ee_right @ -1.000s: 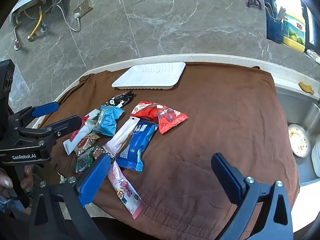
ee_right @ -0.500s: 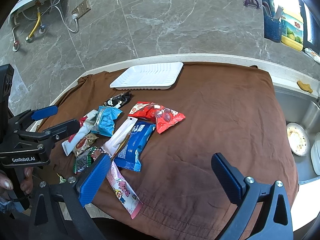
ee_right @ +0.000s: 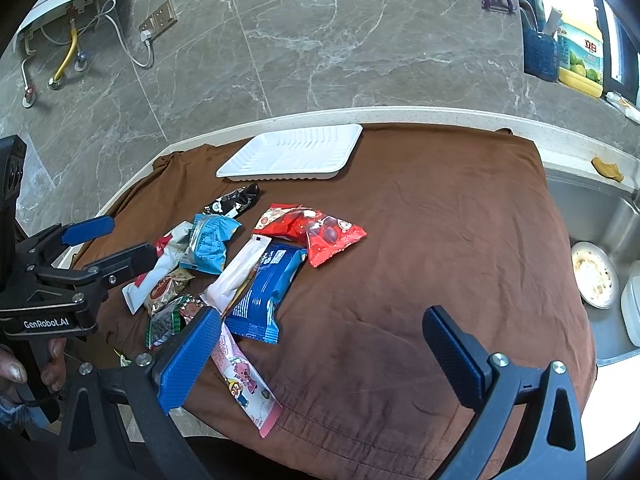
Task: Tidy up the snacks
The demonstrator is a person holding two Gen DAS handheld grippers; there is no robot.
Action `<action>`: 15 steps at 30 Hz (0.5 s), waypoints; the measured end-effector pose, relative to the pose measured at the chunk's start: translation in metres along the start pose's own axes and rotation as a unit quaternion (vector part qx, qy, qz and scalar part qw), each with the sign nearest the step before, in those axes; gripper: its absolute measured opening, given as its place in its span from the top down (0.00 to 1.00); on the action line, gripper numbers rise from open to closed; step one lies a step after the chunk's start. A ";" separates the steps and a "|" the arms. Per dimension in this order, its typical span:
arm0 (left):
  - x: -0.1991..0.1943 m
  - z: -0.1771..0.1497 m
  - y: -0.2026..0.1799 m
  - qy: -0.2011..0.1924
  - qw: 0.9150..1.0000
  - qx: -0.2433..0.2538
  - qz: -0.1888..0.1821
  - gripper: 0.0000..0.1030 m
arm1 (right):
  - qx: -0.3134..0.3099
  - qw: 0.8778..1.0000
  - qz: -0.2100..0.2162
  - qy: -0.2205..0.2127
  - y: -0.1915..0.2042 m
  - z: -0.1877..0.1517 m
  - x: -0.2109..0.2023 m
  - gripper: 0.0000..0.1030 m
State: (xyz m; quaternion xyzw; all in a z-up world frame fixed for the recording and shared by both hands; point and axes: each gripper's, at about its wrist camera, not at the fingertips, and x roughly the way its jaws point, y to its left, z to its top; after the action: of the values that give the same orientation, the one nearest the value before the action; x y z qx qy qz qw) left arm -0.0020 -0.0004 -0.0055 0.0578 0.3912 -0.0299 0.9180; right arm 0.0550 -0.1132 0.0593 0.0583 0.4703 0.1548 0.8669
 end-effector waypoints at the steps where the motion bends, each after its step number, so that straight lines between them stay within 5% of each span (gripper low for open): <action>1: 0.000 0.000 0.000 0.004 1.000 -0.002 -0.003 0.01 | 0.000 1.000 0.000 0.000 0.000 0.000 0.000 0.00; 15: 0.000 0.000 -0.002 0.008 1.000 -0.007 -0.015 0.01 | 0.001 1.000 0.000 0.000 -0.003 0.002 -0.002 0.00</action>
State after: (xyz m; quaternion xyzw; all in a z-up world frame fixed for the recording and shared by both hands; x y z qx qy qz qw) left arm -0.0017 -0.0022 -0.0059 0.0457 0.4000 -0.0399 0.9145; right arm 0.0563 -0.1165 0.0609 0.0598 0.4702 0.1543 0.8669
